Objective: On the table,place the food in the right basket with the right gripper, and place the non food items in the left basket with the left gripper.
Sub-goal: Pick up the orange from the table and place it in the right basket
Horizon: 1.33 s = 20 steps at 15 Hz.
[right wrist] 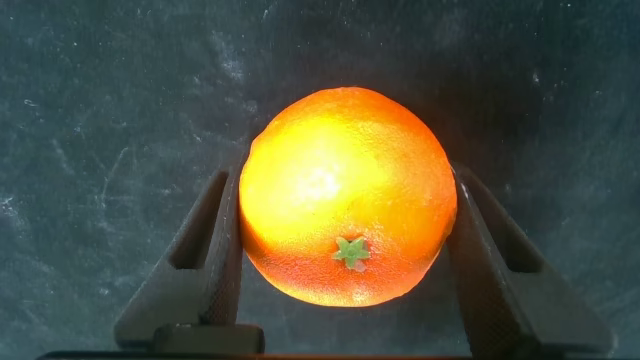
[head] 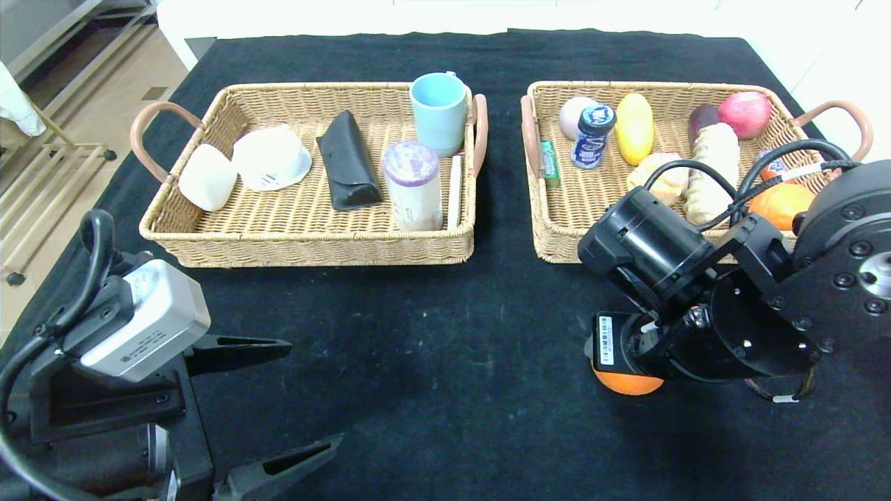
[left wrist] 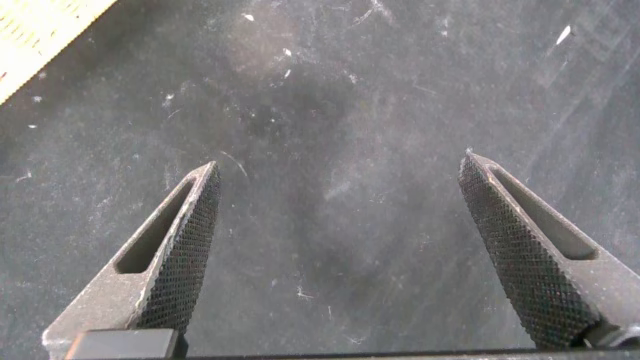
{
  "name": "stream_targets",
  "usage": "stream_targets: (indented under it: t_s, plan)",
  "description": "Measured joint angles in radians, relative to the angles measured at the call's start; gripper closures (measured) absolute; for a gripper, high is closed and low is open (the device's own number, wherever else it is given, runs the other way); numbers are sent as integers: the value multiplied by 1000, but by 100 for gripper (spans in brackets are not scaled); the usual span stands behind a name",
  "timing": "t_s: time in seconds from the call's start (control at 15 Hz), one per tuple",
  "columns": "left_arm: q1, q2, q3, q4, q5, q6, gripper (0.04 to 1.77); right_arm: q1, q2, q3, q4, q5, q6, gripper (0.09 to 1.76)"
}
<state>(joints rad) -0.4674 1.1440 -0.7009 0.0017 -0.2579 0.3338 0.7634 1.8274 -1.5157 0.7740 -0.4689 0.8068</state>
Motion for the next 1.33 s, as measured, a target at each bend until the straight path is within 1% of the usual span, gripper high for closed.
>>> stream_targets:
  t_s: [0.53, 0.87, 1.0, 1.33]
  plan:
    - [5, 0, 4, -3, -2, -1, 9, 21, -8, -1, 10, -8, -8, 64]
    - [6, 0, 3, -3, -2, -1, 9, 52, -47, -3, 10, -44, -36, 65]
    - [7, 0, 3, -3, -1, -1, 9, 56, -63, -8, 9, -75, -52, 65]
    - [8, -1, 3, -4, -2, -2, 9, 65, -99, -26, 7, -109, -105, 65]
